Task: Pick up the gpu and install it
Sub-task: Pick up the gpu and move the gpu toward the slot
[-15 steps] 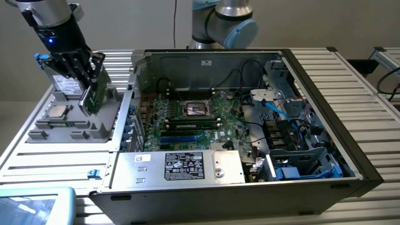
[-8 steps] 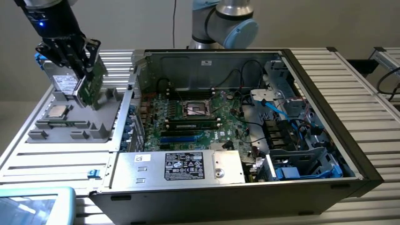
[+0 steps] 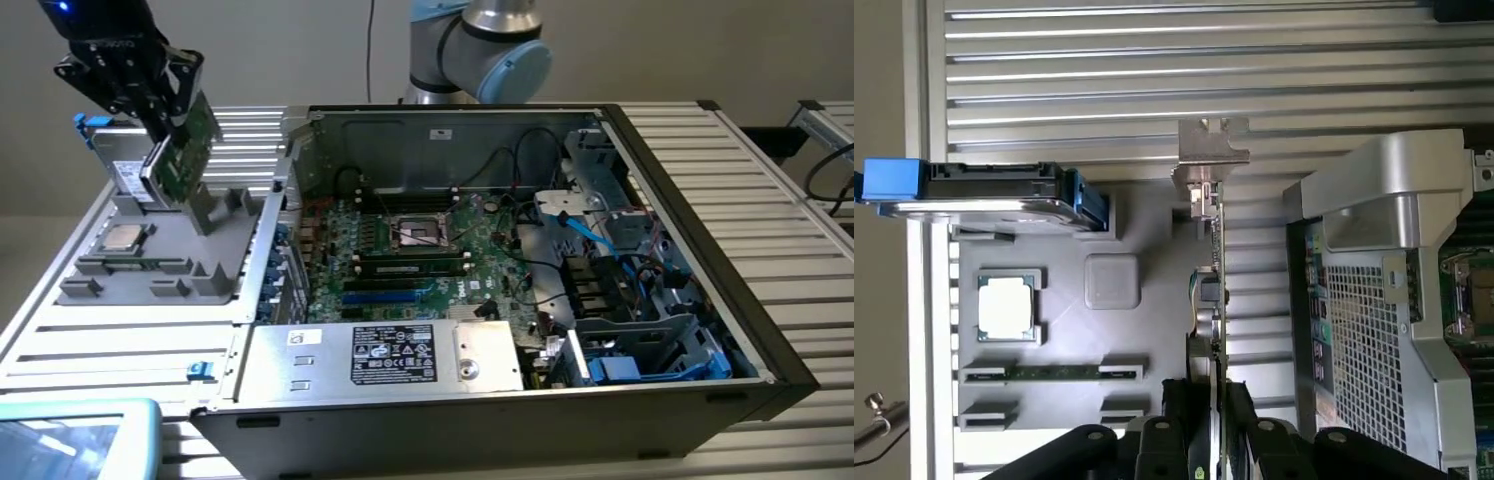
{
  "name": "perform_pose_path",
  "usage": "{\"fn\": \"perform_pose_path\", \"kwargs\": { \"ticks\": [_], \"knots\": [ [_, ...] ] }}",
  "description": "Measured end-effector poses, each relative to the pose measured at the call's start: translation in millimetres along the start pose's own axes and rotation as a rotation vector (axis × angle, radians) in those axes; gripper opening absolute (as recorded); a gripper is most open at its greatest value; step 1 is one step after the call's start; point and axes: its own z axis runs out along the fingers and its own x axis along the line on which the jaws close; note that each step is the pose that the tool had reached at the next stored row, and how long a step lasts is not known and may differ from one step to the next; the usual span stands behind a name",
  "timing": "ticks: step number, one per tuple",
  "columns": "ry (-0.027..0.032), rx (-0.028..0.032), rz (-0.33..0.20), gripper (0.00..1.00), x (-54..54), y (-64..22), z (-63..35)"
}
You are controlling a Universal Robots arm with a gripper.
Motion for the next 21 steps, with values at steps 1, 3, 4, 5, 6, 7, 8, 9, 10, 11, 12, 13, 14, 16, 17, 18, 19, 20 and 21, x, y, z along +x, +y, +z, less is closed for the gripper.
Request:
{"fn": "perform_pose_path", "kwargs": {
  "ticks": [1,3,4,5,6,7,8,9,10,11,12,13,14,16,17,18,19,20,21],
  "knots": [
    [0.0029,0.0002,0.0,0.27,-0.1,0.2,-2.6],
    [0.0122,0.0007,0.001,0.27,-0.3,0.3,-6.1],
    [0.018,0.001,0.001,0.27,-0.3,0.4,-7.6],
    [0.0243,0.0014,0.001,0.27,-0.4,0.5,-8.8],
    [0.0307,0.0018,0.002,0.27,-0.4,0.6,-10.1],
    [0.0364,0.0022,0.002,0.27,-0.5,0.7,-11.8],
    [0.0401,0.0026,0.002,0.27,-0.5,0.9,-14.7],
    [0.0414,0.0027,0.002,0.27,-0.7,1.2,-18.6],
    [0.0419,0.0027,0.002,0.27,-0.9,1.5,-23.1],
    [0.0422,0.0027,0.002,0.27,-1.1,1.8,-27.5],
    [0.0424,0.0027,0.002,0.27,-1.3,2.0,-32.0],
    [0.0422,0.0026,0.002,0.27,-1.5,2.3,-36.5],
    [0.0424,0.0027,0.002,0.27,-1.7,2.5,-41.0],
    [0.0423,0.0026,0.002,0.27,-2.0,3.1,-50.1],
    [0.0424,0.0027,0.002,0.27,-2.2,3.4,-54.6],
    [0.0422,0.0026,0.002,0.27,-2.4,3.8,-59.5],
    [0.0424,0.0027,0.002,0.27,-2.6,4.0,-64.0],
    [0.0423,0.0027,0.002,0.27,-2.7,4.3,-68.4],
    [0.0423,0.0026,0.002,0.27,-2.9,4.6,-72.9]
  ]
}}
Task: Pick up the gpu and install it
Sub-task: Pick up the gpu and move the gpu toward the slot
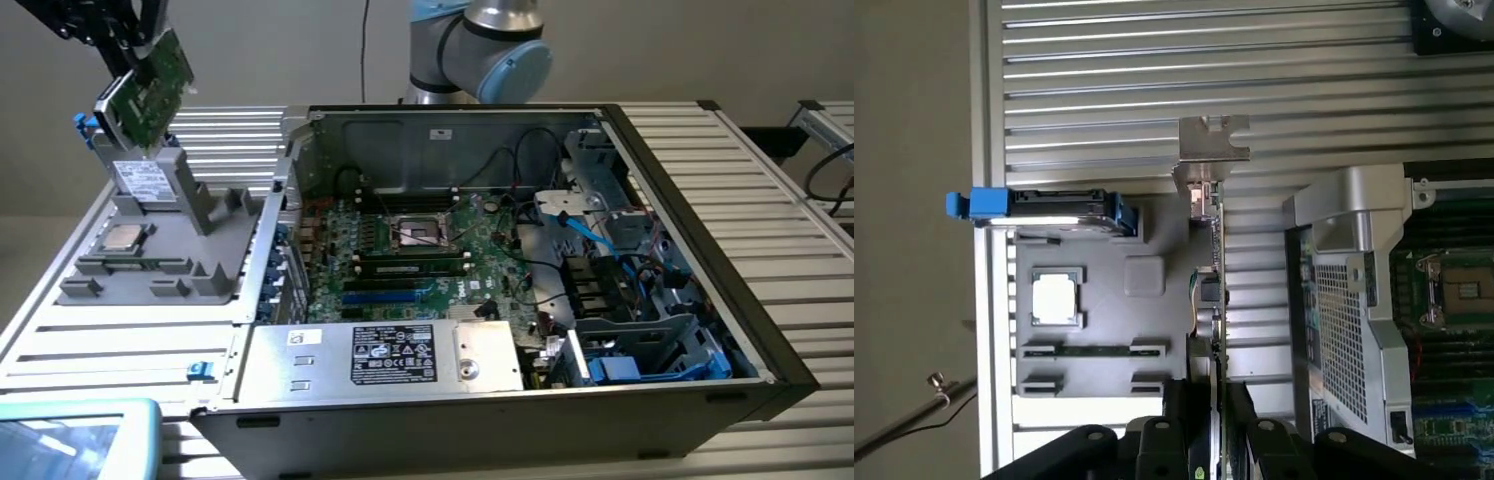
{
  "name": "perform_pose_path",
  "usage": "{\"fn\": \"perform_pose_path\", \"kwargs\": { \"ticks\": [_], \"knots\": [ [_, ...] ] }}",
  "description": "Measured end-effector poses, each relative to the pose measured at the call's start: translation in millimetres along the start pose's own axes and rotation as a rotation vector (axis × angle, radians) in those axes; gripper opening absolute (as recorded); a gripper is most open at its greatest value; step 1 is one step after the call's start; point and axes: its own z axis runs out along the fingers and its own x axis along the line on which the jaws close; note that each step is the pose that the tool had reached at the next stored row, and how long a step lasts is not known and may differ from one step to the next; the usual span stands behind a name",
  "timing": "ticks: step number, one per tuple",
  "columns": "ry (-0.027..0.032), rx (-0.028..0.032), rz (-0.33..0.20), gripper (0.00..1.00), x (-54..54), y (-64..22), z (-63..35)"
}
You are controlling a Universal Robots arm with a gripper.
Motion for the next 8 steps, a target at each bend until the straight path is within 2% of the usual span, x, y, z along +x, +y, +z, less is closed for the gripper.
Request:
{"fn": "perform_pose_path", "kwargs": {
  "ticks": [8],
  "knots": [
    [0.0,0.0,0.0,0.27,0.2,2.2,-36.4]
  ]
}}
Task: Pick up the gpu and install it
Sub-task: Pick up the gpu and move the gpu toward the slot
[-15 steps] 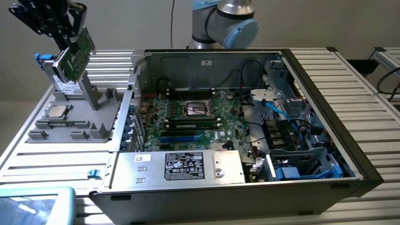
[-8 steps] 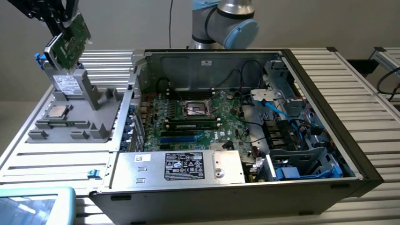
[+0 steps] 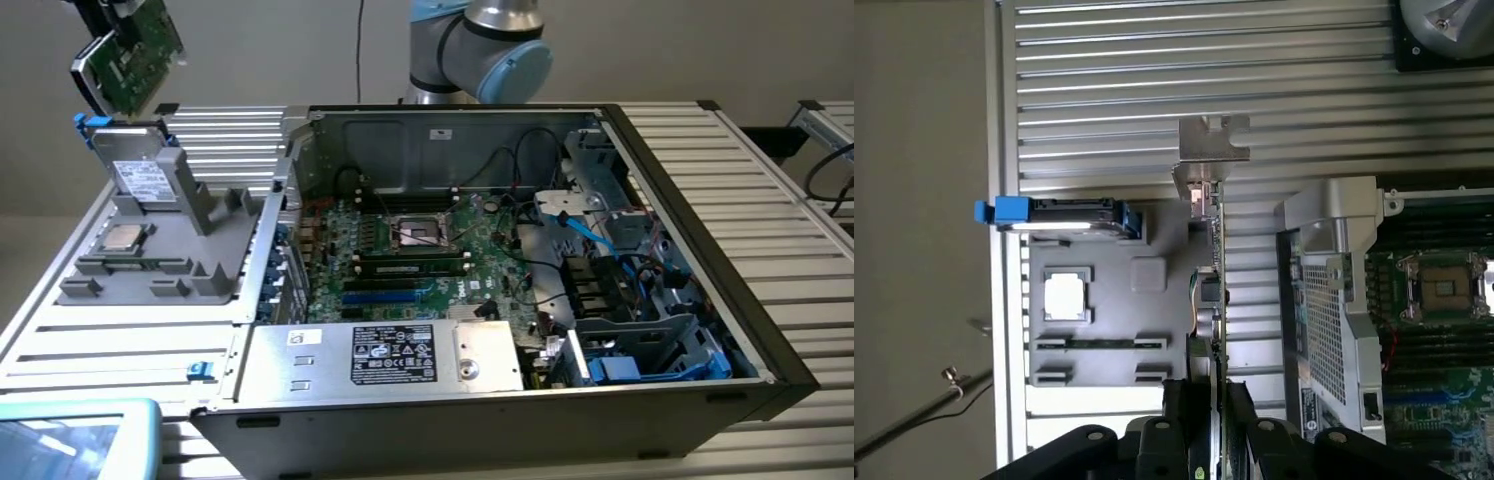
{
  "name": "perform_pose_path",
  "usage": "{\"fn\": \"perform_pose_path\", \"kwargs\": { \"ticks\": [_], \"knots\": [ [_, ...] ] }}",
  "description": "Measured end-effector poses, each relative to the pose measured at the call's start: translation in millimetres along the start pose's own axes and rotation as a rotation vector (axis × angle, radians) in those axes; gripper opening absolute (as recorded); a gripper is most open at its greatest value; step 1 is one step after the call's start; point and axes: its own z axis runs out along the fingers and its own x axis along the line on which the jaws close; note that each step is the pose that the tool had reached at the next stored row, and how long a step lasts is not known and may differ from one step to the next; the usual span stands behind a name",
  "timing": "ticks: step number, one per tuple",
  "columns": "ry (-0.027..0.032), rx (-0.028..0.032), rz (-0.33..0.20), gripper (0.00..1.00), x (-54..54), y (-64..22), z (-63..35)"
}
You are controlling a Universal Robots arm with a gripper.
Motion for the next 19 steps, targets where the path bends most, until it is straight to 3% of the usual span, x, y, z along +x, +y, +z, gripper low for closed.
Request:
{"fn": "perform_pose_path", "kwargs": {
  "ticks": [8,14,19],
  "knots": [
    [0.0003,0.0001,0.0,0.27,0.0,2.1,-35.6],
    [0.0003,0.0003,-0.001,0.27,0.1,2.1,-36.9],
    [0.0043,0.0005,-0.083,0.27,0.1,2.1,-36.9]
  ]
}}
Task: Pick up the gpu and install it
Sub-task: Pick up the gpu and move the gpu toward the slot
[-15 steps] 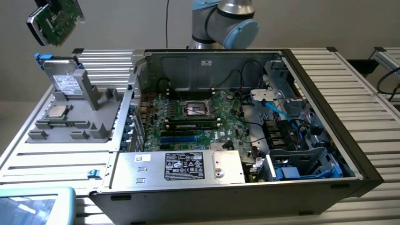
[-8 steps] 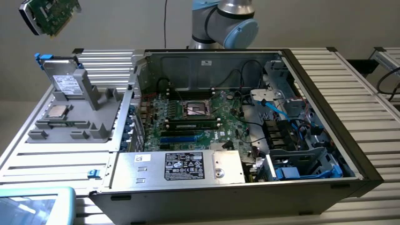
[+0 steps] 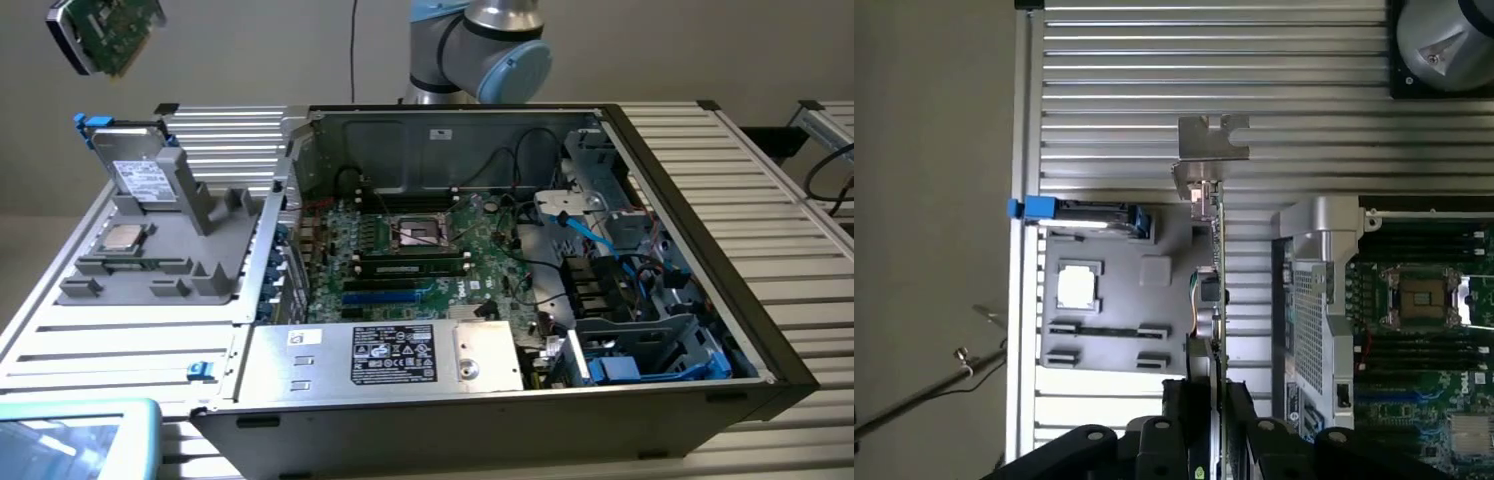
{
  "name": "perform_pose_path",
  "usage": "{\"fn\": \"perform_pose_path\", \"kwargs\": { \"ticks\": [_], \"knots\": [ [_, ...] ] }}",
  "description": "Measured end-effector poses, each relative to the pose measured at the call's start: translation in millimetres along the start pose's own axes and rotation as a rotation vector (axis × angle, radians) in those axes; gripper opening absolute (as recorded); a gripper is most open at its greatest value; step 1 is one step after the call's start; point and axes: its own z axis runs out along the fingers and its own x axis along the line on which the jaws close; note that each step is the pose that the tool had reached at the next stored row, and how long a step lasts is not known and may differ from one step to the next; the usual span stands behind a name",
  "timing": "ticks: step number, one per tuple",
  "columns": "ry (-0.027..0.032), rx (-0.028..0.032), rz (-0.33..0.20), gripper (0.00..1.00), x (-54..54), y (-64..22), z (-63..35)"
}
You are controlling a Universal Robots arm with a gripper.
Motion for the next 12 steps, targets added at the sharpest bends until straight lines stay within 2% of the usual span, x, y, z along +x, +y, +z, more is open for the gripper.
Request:
{"fn": "perform_pose_path", "kwargs": {
  "ticks": [12],
  "knots": [
    [0.0106,0.0006,-0.218,0.27,0.0,0.0,0.4]
  ]
}}
